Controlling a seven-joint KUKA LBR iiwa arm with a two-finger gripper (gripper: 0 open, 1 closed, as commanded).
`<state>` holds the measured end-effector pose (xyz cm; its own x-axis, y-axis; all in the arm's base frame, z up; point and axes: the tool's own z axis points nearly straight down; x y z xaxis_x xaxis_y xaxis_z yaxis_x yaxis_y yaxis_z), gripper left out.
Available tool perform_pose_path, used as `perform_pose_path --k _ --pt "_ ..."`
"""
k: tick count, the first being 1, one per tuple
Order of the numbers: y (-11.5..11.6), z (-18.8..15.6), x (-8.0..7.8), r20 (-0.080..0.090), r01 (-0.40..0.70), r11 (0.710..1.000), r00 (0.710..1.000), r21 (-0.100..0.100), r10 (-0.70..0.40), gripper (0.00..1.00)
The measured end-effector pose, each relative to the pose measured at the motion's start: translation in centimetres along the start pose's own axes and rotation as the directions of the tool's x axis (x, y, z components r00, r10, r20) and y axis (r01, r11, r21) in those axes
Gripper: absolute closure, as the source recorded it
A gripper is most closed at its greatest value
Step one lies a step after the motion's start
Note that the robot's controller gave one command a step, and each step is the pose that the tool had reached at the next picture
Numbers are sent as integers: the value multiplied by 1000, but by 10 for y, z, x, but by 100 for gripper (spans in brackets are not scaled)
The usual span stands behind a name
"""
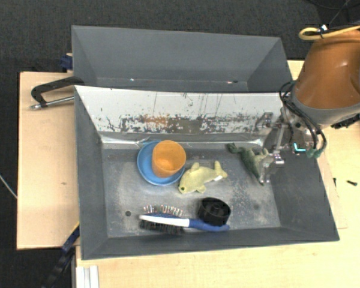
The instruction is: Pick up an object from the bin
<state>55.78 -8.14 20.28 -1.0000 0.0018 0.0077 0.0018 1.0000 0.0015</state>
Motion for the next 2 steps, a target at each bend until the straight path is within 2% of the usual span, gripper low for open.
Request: perform_pose_path --k 1,2 --pt "-17 76 65 1 177 984 984 0 -177 0" --pt "-59 63 48 16 58 998 998 4 -58 0"
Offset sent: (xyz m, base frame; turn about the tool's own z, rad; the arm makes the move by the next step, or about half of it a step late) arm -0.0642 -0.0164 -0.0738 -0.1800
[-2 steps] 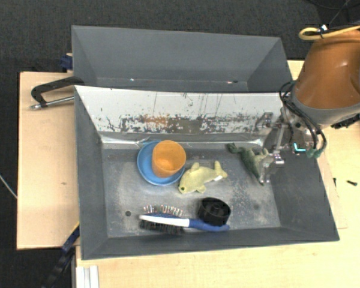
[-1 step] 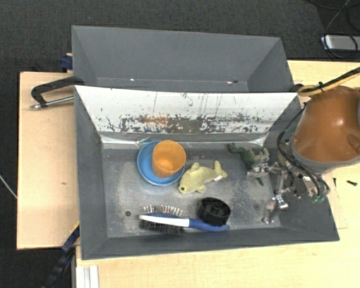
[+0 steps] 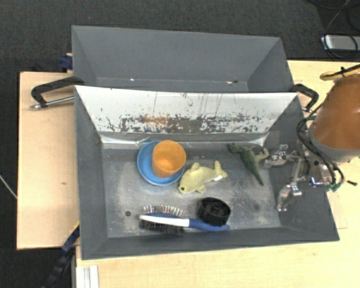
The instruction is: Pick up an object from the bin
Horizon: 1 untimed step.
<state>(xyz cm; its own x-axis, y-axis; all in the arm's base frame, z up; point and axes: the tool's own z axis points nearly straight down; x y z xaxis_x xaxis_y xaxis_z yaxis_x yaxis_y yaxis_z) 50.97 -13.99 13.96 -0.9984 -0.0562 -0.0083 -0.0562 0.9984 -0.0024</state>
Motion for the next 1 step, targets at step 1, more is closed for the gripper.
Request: perform_pose_path --k 1 --pt "102 65 -36 0 232 973 973 -3 -232 0"
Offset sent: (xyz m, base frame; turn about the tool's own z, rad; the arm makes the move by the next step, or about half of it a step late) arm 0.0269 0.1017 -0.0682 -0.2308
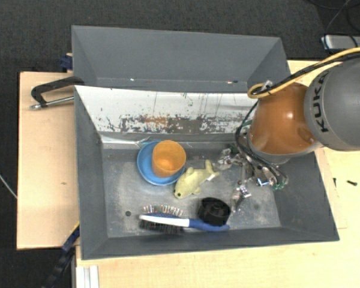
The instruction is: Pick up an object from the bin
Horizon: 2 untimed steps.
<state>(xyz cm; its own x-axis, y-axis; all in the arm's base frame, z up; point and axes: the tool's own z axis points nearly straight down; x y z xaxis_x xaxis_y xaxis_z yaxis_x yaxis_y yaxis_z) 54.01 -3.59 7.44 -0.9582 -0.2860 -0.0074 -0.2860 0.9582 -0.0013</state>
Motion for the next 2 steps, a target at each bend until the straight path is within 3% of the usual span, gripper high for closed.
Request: perform_pose_path --k 1,2 --pt "47 -4 9 0 66 998 998 0 -66 0" --pt "98 -4 3 -2 207 978 978 0 -207 0"
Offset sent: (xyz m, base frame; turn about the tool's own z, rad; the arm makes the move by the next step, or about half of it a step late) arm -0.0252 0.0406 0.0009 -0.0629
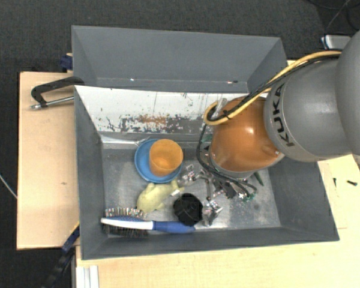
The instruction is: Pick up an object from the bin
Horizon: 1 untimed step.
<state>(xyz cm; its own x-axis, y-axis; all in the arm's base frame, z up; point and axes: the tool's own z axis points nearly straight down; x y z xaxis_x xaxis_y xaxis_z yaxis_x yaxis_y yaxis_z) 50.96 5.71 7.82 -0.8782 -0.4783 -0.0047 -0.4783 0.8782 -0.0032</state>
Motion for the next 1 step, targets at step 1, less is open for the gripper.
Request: perform_pose_path --k 1 --pt "1 1 0 2 -1 1000 1000 -2 1 100"
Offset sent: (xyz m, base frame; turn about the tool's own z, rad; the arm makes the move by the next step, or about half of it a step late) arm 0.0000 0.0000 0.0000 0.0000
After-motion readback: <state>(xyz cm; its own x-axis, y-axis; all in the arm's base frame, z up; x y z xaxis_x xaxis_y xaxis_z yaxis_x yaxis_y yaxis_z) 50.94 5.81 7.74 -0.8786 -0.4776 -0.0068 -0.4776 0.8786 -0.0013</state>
